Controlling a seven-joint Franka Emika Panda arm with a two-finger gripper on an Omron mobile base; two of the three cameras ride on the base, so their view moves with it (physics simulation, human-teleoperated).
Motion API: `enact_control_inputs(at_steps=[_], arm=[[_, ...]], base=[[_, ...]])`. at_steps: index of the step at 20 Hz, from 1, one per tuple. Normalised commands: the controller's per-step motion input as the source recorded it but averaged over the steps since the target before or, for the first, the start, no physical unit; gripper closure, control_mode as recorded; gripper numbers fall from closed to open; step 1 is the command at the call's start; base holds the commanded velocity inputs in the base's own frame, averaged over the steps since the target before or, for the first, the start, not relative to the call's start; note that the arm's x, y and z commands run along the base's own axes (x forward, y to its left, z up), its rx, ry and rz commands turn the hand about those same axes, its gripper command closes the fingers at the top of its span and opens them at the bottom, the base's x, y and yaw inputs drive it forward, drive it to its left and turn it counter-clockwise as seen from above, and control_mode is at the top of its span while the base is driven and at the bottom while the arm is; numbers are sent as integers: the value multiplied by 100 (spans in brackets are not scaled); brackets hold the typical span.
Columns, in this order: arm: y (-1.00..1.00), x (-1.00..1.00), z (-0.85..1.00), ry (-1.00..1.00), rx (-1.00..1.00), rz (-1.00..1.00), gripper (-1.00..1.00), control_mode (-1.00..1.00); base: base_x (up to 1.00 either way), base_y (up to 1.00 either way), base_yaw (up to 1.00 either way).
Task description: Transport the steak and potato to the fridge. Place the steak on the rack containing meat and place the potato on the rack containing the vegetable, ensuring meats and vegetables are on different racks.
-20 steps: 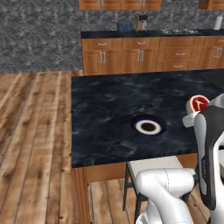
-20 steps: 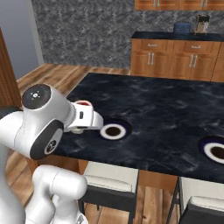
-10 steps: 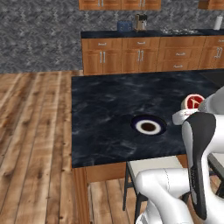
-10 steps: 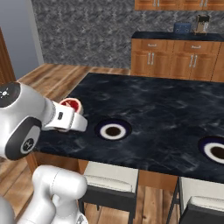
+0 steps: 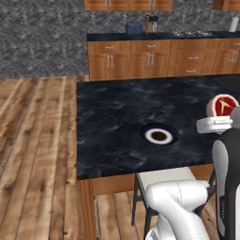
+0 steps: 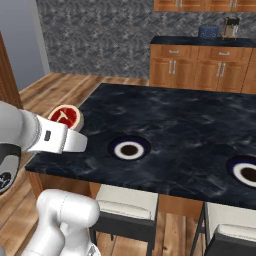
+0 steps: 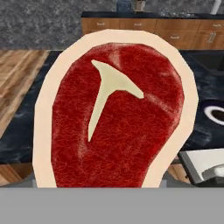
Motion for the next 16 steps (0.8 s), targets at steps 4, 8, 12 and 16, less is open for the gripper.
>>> enact_control_inputs(at_steps=[4,8,12,16], arm=[[0,0,0,0,0,0,100,100],[0,0,0,0,0,0,100,100],[0,0,0,0,0,0,100,100],[0,0,0,0,0,0,100,100]], base=[[-50,15,0],[-61,10,-2],[-92,23,-1],[-100,45,0]])
